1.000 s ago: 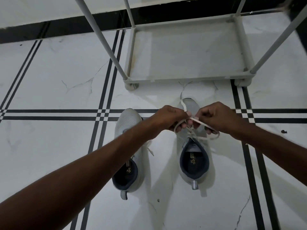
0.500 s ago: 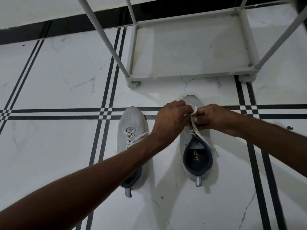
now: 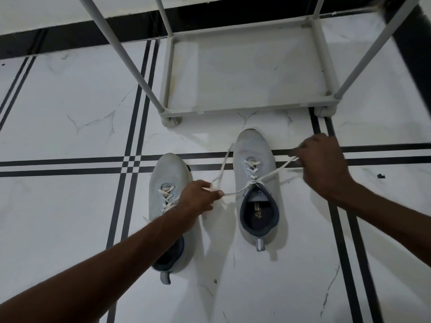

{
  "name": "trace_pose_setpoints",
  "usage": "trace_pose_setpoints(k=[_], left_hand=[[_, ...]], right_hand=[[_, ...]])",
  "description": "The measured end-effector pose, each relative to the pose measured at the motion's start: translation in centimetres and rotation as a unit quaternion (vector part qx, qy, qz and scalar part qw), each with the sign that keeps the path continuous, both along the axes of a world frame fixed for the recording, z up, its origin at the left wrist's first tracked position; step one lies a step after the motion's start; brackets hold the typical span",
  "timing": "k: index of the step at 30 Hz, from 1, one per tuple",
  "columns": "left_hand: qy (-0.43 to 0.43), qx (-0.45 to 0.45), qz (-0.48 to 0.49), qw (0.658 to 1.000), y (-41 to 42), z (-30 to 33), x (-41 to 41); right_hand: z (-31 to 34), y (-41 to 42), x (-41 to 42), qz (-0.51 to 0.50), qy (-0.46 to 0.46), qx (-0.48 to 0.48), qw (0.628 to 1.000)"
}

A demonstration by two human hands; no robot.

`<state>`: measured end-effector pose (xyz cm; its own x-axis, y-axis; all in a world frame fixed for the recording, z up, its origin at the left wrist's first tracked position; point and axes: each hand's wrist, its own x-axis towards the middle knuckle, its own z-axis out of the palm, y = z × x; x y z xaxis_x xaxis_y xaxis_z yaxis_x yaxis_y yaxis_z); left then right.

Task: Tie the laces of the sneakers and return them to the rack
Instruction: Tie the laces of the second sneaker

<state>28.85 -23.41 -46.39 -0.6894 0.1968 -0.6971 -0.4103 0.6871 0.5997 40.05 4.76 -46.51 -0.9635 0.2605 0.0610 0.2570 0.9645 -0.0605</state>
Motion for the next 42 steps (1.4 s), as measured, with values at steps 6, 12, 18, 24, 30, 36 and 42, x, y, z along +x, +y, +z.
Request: trace_pose_setpoints(k=[6,12,18,24,30,36,42], left_hand=[[0.237,-0.033,-0.283,0.929,3.9,2.0,0.5],[0.185,-0.021,-0.290,0.939,5.2,1.5,0.2],[0.186,-0.012,-0.362,0.913,5.0,2.4,-0.4],[0.181,0.010,-0.378,0.908,5.1,2.2,-0.1],[0.166,0.012,-0.375,0.912,4.7,2.0,-0.8],[0.271,-0.013,-0.468,0.841,3.7,2.3,-1.1],[0.288,-0.046,-0.520,0.803,0.9,0.2,0.4]], right_hand=[[0.1,-6.0,0.4,0.047,0.021,-0.284,0.958],[0.1,-6.4,0.0,-0.044,0.003,-0.402,0.914],[0.4,-6.0,0.0,-0.006,0.016,-0.351,0.936],[0.0,-5.9,0.1,-0.024,0.003,-0.369,0.929],[0.2,-5.3,0.3,0.024,0.016,-0.354,0.935],[-0.6,-4.5,0.7,0.096,0.008,-0.275,0.957],[-2.0,-5.2,2.3,0.144,-0.026,-0.224,0.964]])
